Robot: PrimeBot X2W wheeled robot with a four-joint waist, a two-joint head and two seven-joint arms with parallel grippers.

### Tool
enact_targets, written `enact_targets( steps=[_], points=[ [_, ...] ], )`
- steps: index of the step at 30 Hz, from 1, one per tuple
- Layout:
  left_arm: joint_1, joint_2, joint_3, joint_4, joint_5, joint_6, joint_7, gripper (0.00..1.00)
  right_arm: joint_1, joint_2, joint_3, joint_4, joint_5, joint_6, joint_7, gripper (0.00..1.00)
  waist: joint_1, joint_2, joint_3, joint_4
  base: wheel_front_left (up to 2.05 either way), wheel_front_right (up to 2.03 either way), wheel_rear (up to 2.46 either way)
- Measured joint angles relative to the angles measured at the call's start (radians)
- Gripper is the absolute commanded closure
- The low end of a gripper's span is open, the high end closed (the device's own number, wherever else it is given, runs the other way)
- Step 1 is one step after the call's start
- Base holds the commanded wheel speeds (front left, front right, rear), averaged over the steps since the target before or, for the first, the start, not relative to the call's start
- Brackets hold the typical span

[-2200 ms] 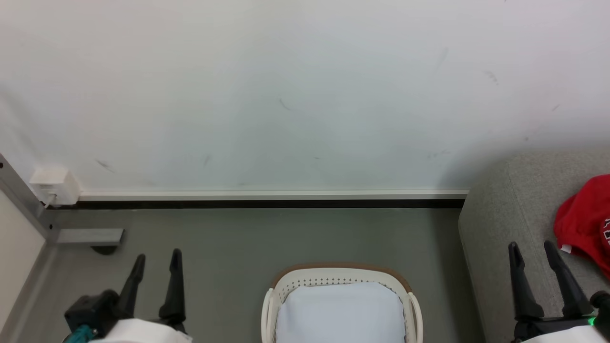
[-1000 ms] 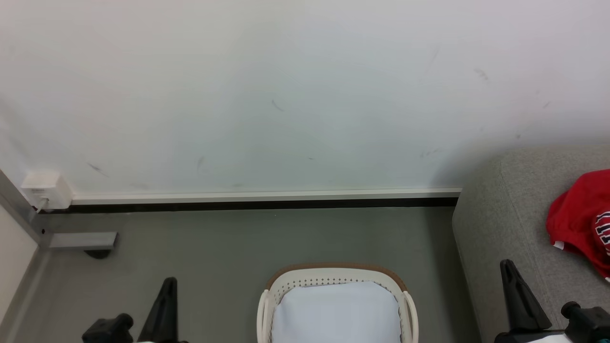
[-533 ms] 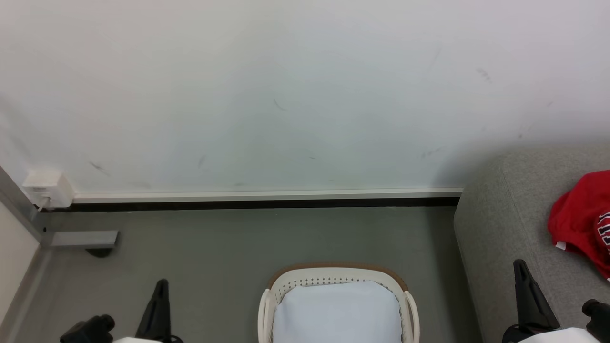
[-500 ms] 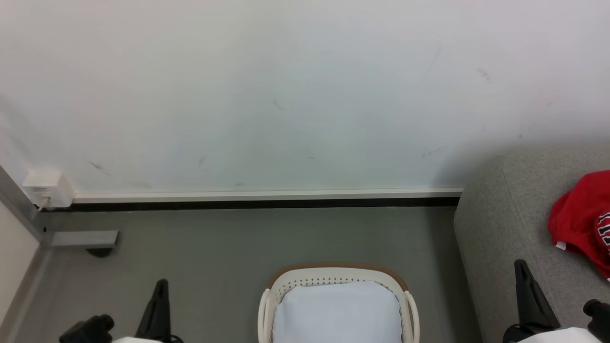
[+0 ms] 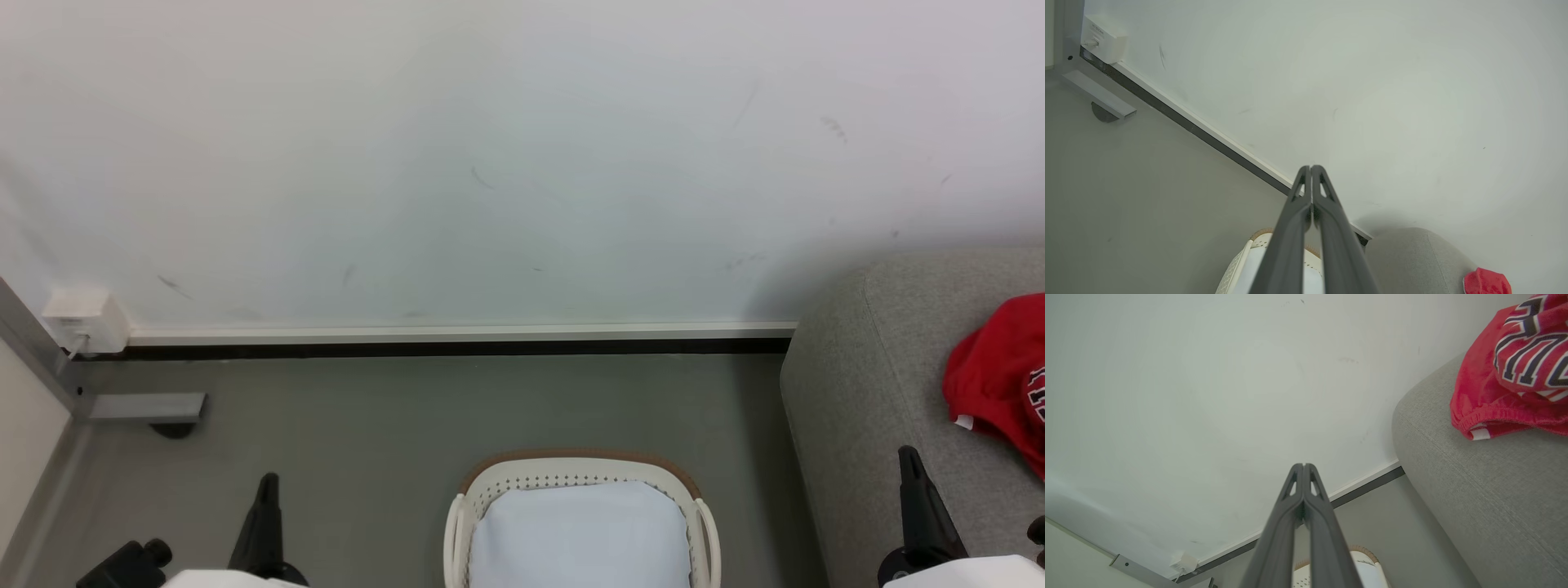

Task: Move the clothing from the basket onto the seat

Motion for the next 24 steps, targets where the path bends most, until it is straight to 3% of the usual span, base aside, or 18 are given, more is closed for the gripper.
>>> enact_targets(
  steps=[24],
  points=[
    [-0.020,-0.007,0.031,-0.008,-0.293,-0.010,0.081,1.00,-0.019,0.013,-0.046,0.001,0.263,0.000,0.077,1.00,0.0000,0.0000,0.003,0.008,0.00,0.00,0.00]
  ],
)
